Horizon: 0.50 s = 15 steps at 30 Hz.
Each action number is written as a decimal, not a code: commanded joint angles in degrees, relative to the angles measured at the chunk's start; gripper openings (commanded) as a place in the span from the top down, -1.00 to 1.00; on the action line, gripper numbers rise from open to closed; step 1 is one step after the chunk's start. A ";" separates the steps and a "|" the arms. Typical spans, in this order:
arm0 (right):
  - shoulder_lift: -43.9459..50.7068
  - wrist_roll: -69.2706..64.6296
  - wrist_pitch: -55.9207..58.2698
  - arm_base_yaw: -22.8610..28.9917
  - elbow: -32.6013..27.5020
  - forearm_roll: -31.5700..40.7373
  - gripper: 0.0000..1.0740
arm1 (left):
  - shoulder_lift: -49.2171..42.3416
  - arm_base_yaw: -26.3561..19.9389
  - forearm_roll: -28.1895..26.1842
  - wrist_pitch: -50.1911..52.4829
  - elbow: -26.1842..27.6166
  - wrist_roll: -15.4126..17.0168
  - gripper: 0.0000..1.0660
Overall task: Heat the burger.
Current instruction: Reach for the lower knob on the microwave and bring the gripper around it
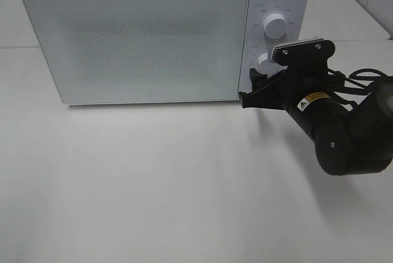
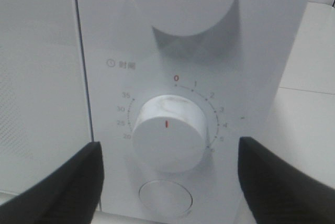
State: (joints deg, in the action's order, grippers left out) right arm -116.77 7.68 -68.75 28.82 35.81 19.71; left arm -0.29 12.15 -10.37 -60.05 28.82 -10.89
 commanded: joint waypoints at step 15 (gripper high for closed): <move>0.23 -0.34 -3.21 -0.29 3.61 -0.69 -0.23 | -0.92 0.00 -0.34 0.57 -0.17 0.23 1.00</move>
State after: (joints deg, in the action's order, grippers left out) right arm -116.77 7.62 -68.98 28.82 38.39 19.54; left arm -0.29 12.15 -10.37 -60.05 28.82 -10.89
